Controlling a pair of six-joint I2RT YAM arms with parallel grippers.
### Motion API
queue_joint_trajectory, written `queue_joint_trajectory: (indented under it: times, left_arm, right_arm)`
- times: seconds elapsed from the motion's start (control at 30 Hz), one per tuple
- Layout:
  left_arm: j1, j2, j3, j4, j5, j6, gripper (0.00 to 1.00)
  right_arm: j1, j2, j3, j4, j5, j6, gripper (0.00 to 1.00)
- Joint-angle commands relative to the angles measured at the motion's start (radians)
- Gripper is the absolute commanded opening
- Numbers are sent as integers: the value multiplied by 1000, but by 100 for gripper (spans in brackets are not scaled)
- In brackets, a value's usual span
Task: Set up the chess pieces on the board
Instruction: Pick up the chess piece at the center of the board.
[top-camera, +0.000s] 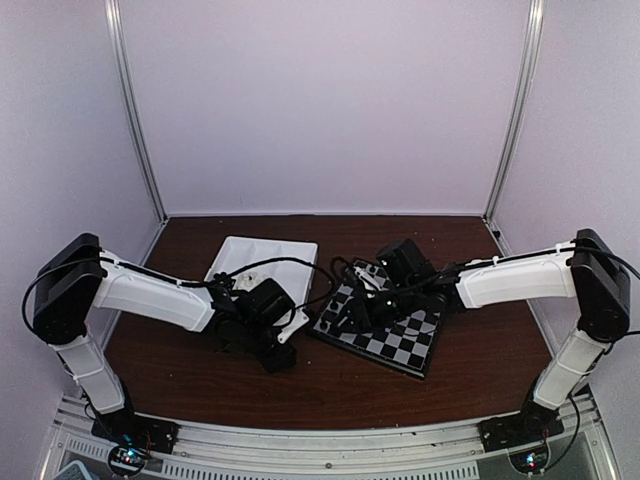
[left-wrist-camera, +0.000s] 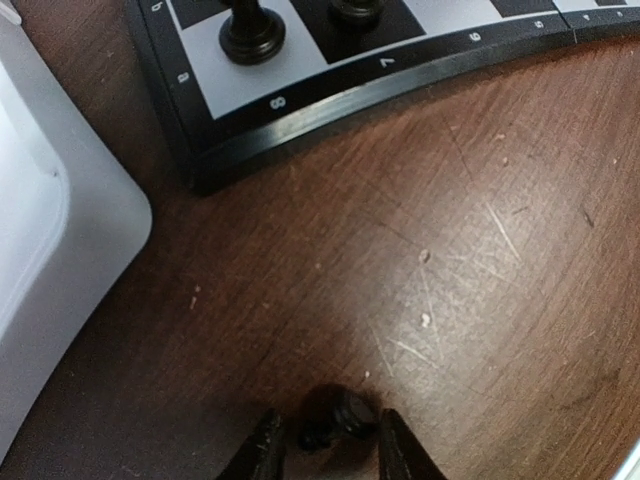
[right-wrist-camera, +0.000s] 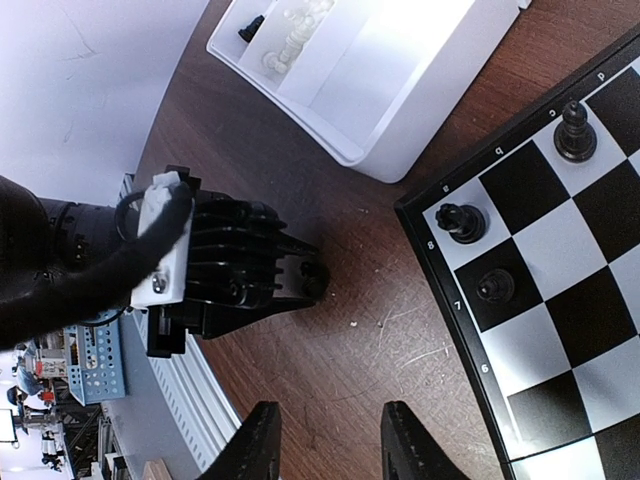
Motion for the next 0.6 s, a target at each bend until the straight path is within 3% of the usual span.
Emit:
queue_joint_trajectory:
  times: [0.0, 0.23, 0.57]
  left_arm:
    - [-3, 32, 42, 2, -45, 23, 33]
    - [-3, 58, 63, 6, -59, 18, 31]
    - [-3, 70, 81, 7, -71, 3, 16]
  right_arm:
    - [0, -24, 12, 3, 19, -13, 37]
    - [-2, -25, 15, -3, 21, -20, 37]
    - [-3, -24, 13, -3, 22, -19, 37]
